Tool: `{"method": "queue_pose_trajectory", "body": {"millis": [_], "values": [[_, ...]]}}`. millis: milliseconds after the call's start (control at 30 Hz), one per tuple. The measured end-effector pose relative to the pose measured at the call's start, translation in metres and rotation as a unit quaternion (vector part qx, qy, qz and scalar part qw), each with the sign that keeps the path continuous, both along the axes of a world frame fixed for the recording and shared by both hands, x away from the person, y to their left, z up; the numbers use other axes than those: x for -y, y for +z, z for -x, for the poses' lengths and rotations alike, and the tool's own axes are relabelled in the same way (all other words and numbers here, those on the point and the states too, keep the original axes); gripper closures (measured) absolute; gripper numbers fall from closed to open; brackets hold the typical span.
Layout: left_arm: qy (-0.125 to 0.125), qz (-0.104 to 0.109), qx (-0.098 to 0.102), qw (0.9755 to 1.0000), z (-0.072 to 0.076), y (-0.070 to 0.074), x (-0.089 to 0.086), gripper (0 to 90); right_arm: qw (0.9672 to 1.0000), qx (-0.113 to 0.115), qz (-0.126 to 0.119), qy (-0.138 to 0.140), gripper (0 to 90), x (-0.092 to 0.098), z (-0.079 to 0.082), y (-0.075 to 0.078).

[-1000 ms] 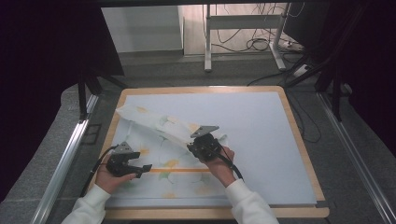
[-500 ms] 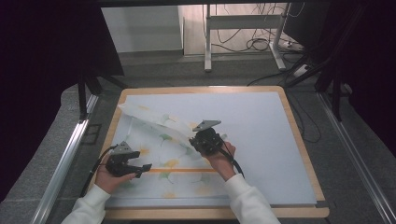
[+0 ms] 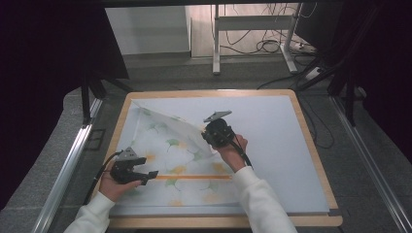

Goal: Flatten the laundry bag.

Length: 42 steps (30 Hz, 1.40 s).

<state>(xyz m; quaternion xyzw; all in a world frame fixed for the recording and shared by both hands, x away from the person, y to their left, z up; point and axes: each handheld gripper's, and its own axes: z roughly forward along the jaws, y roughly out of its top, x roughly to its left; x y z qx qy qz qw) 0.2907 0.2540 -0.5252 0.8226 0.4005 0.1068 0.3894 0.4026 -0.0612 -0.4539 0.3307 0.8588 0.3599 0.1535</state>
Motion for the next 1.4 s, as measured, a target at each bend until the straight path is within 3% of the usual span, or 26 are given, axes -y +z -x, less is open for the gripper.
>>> {"method": "queue_pose_trajectory", "body": {"millis": [333,833,933,1067,1167,1233,1333,1367,1400], "values": [[-0.001,0.0,-0.001,1.0,0.0,0.0,0.0,22.2,0.9996,0.012,0.017,-0.02,85.5,0.002,-0.031,0.011],[0.0,0.001,-0.002,1.0,-0.001,-0.001,0.0,22.1,0.9963,0.01,0.035,-0.079,85.0,0.007,-0.085,0.0],[0.0,0.002,-0.002,1.0,-0.001,-0.001,0.0,22.1,0.9921,0.025,0.047,-0.114,68.0,0.013,-0.1,-0.004],[-0.003,0.001,-0.003,1.0,-0.001,-0.001,-0.001,22.1,0.9851,0.063,0.056,-0.15,51.9,0.021,-0.1,-0.002],[-0.001,0.003,-0.005,1.0,-0.002,-0.001,-0.001,22.0,0.9811,0.093,0.045,-0.164,47.4,0.025,-0.091,0.005],[-0.002,0.002,-0.005,1.0,-0.001,-0.001,0.0,22.0,0.9825,0.098,0.032,-0.155,47.4,0.028,-0.083,0.008],[-0.001,0.001,-0.004,1.0,-0.001,-0.001,0.001,22.0,0.9874,0.087,0.016,-0.131,49.4,0.03,-0.072,0.009],[-0.001,0.001,-0.004,1.0,-0.001,-0.001,0.001,22.0,0.9874,0.087,0.016,-0.131,49.4,0.03,-0.072,0.009],[-0.002,0.001,-0.003,1.0,-0.001,-0.001,0.001,22.0,0.9906,0.076,0.005,-0.113,51.6,0.031,-0.064,0.008]]}}
